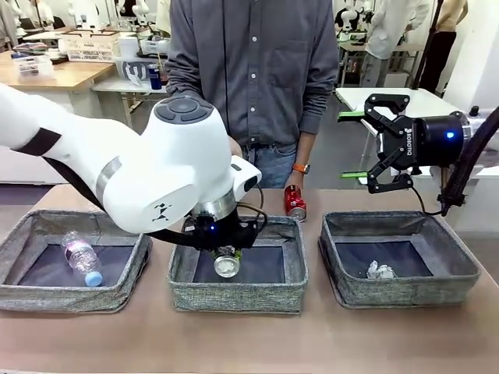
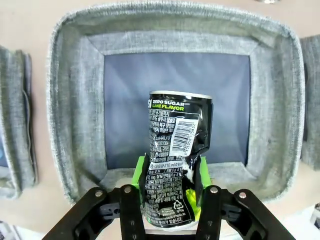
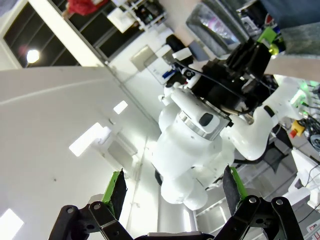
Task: Sort the waste into the appropriate baskets.
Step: Place the picked waste into the Fabric basket indicated by the person.
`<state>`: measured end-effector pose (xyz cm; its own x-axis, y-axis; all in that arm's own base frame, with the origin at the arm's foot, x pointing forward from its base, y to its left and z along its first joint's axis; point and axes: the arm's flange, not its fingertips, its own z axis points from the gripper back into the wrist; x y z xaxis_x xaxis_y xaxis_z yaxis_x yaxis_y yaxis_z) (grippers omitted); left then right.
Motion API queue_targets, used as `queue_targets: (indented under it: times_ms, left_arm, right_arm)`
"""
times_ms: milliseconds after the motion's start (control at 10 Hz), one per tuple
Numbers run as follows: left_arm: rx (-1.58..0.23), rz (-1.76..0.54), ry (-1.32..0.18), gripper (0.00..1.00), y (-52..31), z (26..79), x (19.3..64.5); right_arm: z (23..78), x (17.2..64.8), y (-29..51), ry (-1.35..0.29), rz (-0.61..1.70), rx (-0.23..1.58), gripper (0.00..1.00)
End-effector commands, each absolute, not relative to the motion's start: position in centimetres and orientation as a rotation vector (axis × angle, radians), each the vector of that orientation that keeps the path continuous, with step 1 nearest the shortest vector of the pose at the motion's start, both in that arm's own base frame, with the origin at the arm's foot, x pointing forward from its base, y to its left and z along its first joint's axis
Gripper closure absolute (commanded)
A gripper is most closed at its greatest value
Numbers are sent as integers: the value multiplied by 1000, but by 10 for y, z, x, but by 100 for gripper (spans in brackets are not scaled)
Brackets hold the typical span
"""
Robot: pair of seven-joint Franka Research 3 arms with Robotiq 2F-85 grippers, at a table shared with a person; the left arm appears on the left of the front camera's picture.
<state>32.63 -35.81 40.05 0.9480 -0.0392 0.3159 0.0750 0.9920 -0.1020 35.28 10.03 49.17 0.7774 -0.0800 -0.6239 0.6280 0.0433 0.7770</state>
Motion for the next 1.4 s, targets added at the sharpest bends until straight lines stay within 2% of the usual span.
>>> queue_targets:
  times_ms: [0,100,200,300,800,1000,1200,1300]
  left_arm:
    - [-87,-32,-362,56,-367,403,330]
    - [-84,-37,-361,56,-369,403,330]
    - [-88,-38,-359,45,-369,404,330]
    - [-81,-40,-366,0,-369,404,331]
    - [-92,-18,-399,0,-367,420,333]
    - [-63,-96,-348,0,-356,462,345]
    - [-86,-128,-399,0,-342,519,355]
    - [-173,-148,-322,0,-336,539,357]
  right_arm:
    - [496,353,102,488,-576,1456,0]
    - [496,353,102,488,-576,1456,0]
    - [496,353,102,488,-576,1456,0]
    - [496,353,102,488,-576,1456,0]
    - [496,353,102,488,-576,1456,0]
    - [496,353,102,488,-576,1456,0]
    - [496,353,102,488,-576,1456,0]
    - [496,353,102,488,-576,1456,0]
